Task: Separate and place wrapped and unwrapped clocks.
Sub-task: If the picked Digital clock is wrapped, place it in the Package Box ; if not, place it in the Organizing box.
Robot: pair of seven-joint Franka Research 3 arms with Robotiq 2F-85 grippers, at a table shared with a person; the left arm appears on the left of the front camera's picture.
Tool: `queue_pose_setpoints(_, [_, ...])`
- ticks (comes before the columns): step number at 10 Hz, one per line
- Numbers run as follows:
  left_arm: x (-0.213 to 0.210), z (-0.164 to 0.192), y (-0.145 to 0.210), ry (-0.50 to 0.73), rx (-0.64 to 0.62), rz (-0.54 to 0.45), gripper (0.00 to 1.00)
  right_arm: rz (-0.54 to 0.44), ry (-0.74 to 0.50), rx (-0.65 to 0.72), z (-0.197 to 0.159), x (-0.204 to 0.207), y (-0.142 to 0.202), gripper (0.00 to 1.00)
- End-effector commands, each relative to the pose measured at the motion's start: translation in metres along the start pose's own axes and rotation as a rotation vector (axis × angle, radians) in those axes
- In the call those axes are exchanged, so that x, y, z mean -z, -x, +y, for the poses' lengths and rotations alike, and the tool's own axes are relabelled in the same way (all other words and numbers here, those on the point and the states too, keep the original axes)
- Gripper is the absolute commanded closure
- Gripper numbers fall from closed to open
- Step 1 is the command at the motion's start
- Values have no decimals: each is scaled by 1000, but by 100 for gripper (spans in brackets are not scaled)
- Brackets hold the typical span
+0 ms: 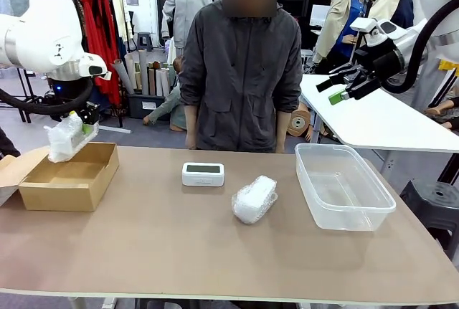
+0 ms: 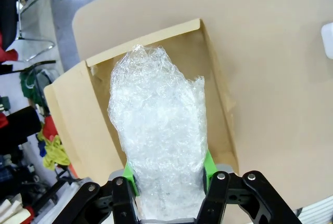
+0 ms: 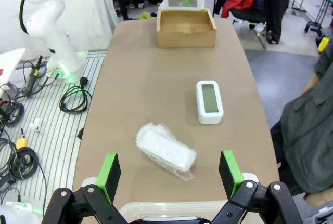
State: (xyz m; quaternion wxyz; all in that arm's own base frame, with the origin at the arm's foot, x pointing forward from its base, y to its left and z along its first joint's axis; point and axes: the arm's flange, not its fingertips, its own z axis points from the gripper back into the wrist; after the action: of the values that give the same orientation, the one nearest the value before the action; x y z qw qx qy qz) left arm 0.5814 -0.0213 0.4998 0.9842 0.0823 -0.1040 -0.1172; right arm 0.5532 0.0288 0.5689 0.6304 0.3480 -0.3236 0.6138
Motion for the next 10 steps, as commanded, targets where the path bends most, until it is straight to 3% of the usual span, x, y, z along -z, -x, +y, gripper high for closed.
queue_pose_setpoints(1, [18, 9, 1, -48, -33, 44, 100, 3, 1, -4, 0, 0, -2, 0])
queue_pose_setpoints(10, [108, 44, 0, -39, -131, 69, 100, 3, 1, -4, 0, 0, -2, 0])
